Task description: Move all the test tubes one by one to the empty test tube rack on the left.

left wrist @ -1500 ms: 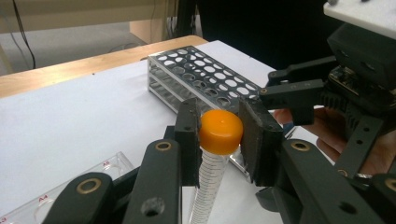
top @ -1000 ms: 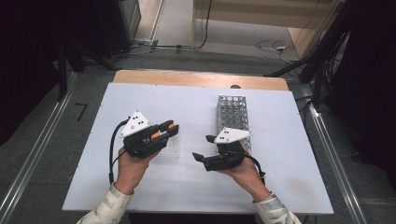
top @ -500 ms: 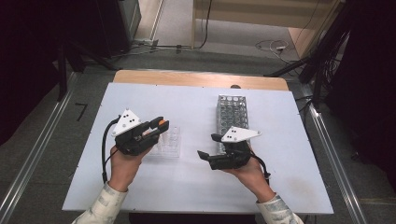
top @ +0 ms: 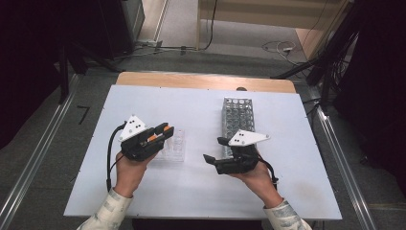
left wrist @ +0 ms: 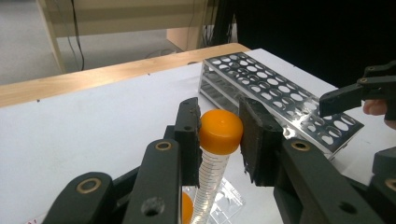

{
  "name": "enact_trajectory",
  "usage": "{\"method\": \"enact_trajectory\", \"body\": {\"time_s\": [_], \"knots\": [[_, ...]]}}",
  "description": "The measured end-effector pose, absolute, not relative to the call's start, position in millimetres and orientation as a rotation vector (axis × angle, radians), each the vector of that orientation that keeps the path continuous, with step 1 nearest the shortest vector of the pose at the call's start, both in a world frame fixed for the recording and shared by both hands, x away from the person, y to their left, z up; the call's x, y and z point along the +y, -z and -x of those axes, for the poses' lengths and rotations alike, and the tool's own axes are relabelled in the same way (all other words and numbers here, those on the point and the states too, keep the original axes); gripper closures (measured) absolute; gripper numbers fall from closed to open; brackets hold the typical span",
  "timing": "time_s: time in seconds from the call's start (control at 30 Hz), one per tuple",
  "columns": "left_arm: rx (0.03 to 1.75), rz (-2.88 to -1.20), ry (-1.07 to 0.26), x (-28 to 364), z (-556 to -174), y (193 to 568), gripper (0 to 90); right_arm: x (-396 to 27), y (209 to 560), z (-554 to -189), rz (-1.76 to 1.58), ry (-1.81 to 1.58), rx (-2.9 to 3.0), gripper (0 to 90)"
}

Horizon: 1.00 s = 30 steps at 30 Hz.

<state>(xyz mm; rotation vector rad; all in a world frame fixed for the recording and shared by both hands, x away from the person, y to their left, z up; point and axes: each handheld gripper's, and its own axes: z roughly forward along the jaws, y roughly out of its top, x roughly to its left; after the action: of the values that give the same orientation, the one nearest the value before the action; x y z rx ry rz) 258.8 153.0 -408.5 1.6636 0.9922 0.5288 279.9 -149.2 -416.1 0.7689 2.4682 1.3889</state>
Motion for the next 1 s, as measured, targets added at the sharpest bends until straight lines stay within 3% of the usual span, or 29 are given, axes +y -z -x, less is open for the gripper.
{"method": "enact_trajectory", "body": {"time_s": [1.0], "knots": [[0.995, -1.700, -0.525, 149.3, -256.5, 423.4, 65.7, -149.9, 416.9, -280.1, -0.776, -1.390, 2.469, 22.1]]}}
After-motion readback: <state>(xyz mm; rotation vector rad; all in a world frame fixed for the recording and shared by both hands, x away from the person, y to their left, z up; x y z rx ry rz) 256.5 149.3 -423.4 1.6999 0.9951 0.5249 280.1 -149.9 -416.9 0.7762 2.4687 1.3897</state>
